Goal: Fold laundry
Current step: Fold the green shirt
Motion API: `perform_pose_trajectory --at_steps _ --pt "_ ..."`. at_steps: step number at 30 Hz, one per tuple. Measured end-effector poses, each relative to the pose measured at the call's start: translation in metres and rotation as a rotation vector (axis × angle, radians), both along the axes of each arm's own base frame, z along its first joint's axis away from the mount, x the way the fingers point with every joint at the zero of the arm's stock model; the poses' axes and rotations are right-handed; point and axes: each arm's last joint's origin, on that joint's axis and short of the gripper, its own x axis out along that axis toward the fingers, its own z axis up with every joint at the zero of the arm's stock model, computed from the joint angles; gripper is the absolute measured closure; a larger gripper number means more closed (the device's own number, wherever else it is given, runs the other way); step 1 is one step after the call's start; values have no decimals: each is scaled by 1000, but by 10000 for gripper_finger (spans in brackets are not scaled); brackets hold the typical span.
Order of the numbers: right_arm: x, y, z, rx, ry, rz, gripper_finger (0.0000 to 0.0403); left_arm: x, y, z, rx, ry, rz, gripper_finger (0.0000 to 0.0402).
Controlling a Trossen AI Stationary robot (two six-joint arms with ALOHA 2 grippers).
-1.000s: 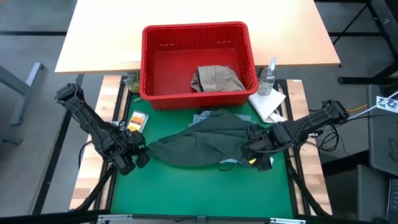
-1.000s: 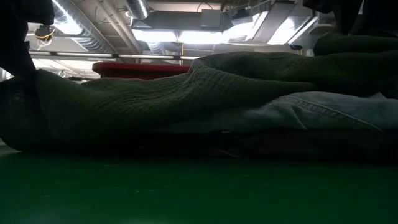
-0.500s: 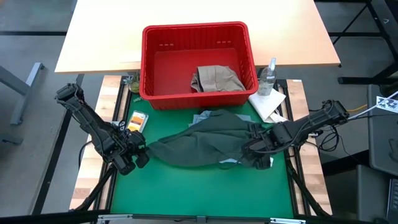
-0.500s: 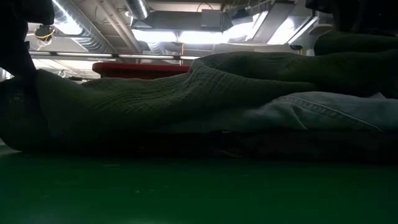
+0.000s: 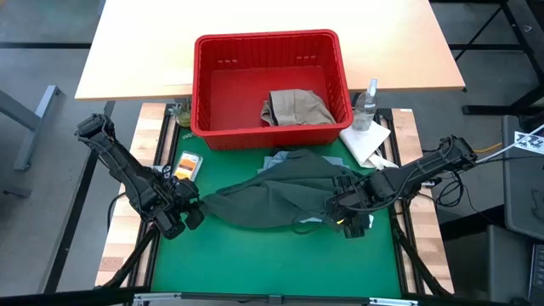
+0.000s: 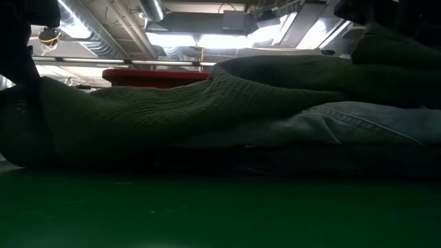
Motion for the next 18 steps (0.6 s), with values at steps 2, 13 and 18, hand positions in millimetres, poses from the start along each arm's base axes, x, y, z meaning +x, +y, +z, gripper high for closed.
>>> perform_pose_trajectory --at_steps 2,13,18 --pt "3 1 1 15 -26 -10 275 0 0 0 0 0 0 253" --pt "6 1 3 -11 -76 -43 377 0 1 1 21 -18 3 253" --pt "11 1 26 -44 -194 -72 395 -4 5 20 40 -6 2 253"
